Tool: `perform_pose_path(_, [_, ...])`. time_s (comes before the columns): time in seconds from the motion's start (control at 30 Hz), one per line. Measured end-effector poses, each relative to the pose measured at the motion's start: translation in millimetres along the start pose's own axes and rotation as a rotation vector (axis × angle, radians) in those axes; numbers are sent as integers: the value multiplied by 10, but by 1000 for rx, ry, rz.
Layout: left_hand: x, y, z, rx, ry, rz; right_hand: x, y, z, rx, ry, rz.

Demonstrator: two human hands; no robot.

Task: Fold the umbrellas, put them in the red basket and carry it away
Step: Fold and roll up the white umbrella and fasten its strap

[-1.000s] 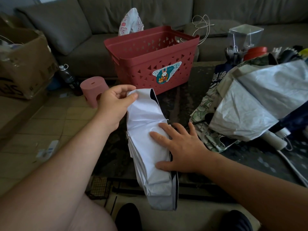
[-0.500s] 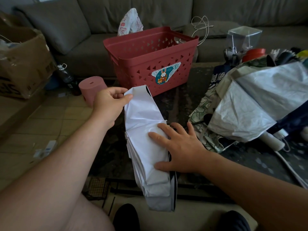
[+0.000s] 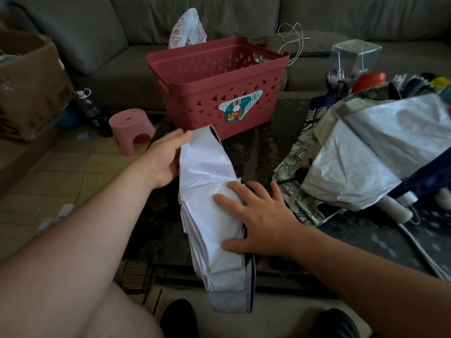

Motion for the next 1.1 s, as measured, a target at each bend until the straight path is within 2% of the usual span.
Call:
perform_pose_path(0.17, [45,79,-2,-104,152,-42,5,9,12,4,3,-4])
perform_pose_path(0.37, [65,-22,-32,-172,79,-156,0,11,23,9,-4,-4])
perform_pose_path(0.53, [-26,66,-11,-67,87,-92,8,-3,-45,13,2,-10])
perform_pose_path(0.6, [-29,134,-56,-21,129,-15,6,8,-164,39,97,10])
perform_pose_path(0.67, [-83,181,-66,36,154,38,17,81,-350,93,268,67])
perform_pose_path(0.8, [-298,221,-17,182,175,97,100,359,-573,339,504,204])
perform_pose_path(0.93, [-554,230,93,268,123,147,199,508,-648,505,576,258])
perform_pose_path(1.03, [-731,191,190,314,5,156,289,548,-665,574,592,289])
perform_pose_path(1.1, [-826,136,234,376,-85,161,353,520,-714,644,624,235])
Point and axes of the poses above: each hand's wrist, its own x-axis towards the middle knuckle, its own z-axis out of the palm, y = z × x, the point moved 8 cm from there along x, towards the middle knuckle, and after that the axes turned 14 degrees about -z, right-handed, at the moved point
